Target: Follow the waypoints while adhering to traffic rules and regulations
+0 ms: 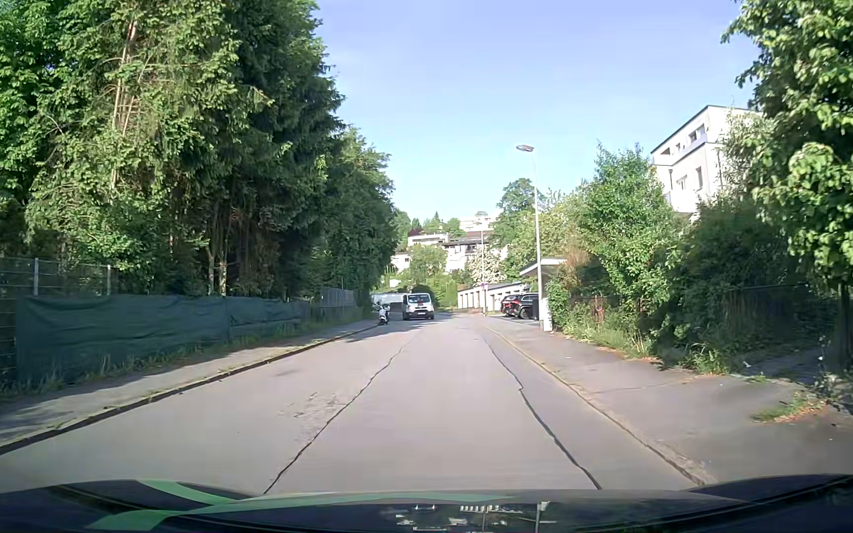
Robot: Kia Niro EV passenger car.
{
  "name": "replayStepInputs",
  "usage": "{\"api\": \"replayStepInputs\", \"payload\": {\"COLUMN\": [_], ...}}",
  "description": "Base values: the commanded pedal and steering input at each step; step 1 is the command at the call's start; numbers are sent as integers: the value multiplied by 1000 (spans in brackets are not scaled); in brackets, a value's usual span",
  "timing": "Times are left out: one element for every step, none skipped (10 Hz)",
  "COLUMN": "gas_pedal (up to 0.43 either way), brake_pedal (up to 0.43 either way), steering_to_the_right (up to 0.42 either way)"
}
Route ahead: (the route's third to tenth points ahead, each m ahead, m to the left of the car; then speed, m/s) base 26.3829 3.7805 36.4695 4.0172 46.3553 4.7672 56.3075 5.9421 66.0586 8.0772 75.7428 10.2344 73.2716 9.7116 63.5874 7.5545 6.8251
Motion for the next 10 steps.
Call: {"api": "replayStepInputs", "payload": {"gas_pedal": [138,138,138,118,87,59,28,0,0,0], "brake_pedal": [0,0,0,0,0,0,0,0,0,0], "steering_to_the_right": [-1,-1,-1,0,0,0,0,2,2,2]}}
